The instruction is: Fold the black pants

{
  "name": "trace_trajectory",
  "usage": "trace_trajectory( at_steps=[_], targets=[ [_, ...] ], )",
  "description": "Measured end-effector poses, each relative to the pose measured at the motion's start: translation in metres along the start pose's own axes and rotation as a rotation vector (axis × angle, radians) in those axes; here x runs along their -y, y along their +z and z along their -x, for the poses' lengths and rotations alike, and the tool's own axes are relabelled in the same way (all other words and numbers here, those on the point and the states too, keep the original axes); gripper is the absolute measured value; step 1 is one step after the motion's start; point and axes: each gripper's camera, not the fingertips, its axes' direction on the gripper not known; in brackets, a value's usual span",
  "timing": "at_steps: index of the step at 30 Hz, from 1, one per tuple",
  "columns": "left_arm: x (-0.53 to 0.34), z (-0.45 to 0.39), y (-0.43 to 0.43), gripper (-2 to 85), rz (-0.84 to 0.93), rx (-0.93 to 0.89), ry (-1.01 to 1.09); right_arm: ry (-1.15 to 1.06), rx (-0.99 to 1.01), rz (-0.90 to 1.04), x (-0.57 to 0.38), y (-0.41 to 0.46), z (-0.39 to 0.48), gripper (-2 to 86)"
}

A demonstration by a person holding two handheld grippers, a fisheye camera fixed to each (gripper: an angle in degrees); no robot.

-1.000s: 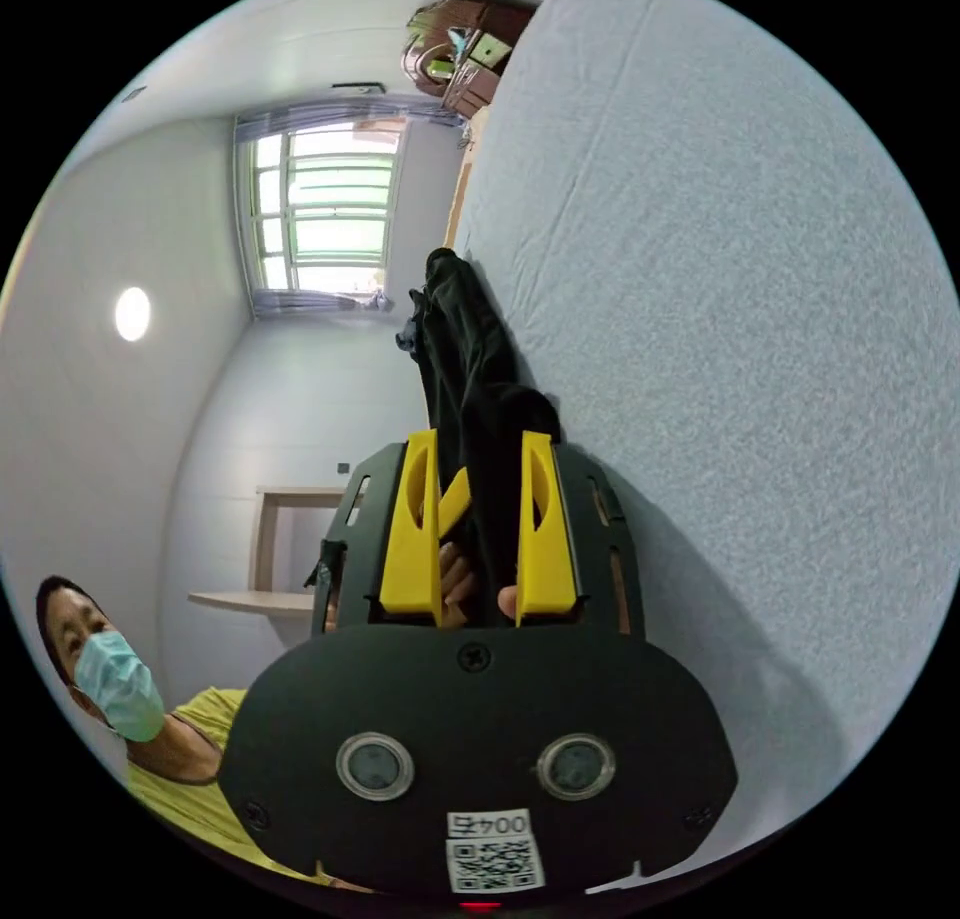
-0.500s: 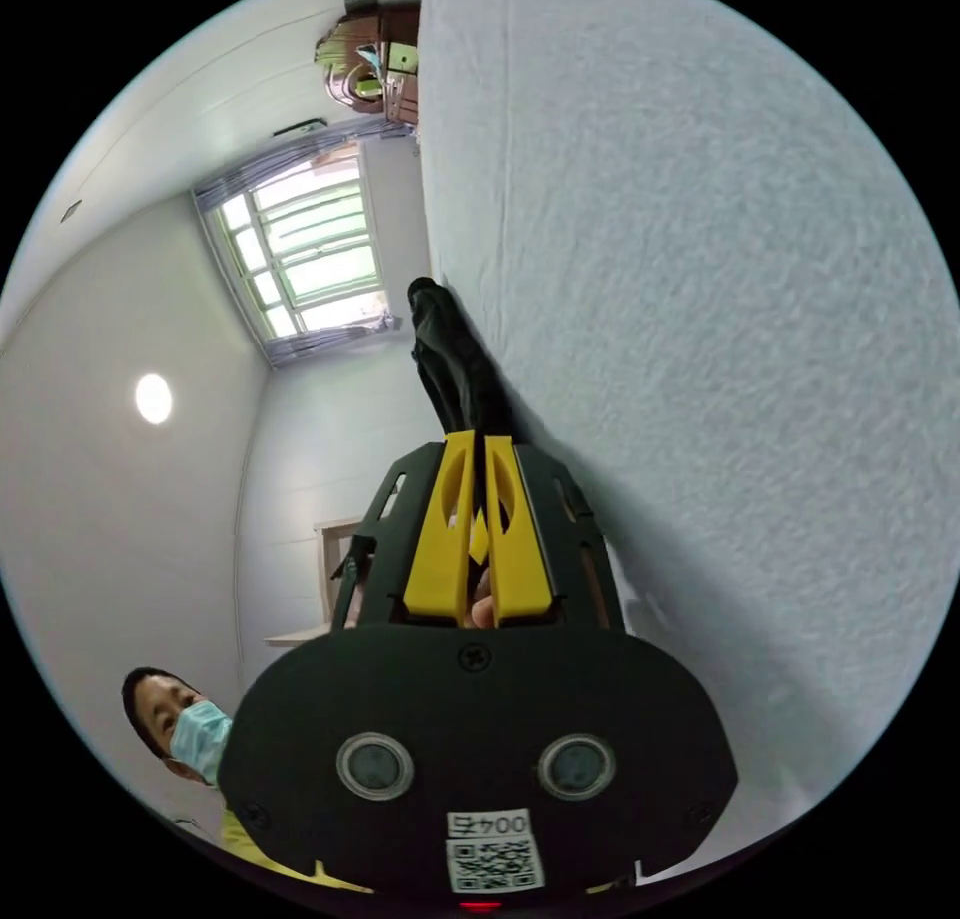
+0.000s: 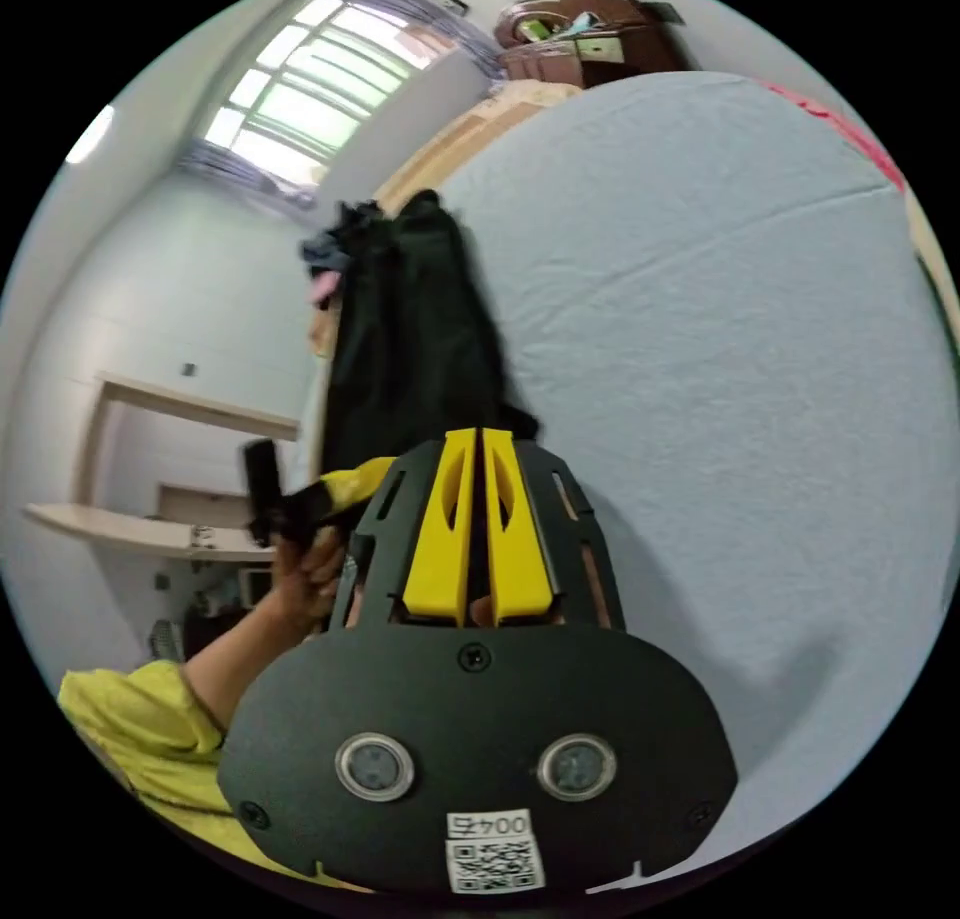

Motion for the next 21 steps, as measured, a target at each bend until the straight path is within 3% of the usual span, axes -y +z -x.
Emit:
trace_trajectory(
  at_steps=[1,3,6,15,18,21],
  targets=[
    [0.000,0.000,0.001,10.1,0.002,0.001,0.000,0.028,-0.095,0.021,0.000,0.003,-0.001,-0.1],
    [-0.003,-0.003,0.004,10.1,0.006,0.013,0.001,0.064,-0.035,-0.032,-0.006,-0.014,0.000,-0.4],
    [-0.007,-0.007,0.006,10.2,-0.002,0.019,0.002,0.012,-0.097,-0.071,-0.025,-0.040,0.031,-0.3],
    [-0.024,-0.011,0.018,10.5,-0.022,-0.006,-0.028,0.075,0.171,-0.013,-0.040,-0.017,0.079,5.4],
    [-0.030,-0.018,0.026,10.1,-0.018,0.016,-0.017,0.038,0.044,0.051,-0.043,0.002,0.113,1.2],
    [-0.038,-0.021,0.034,9.7,-0.019,0.020,-0.029,0.081,-0.097,-0.016,-0.048,-0.010,0.131,0.2]
  ],
)
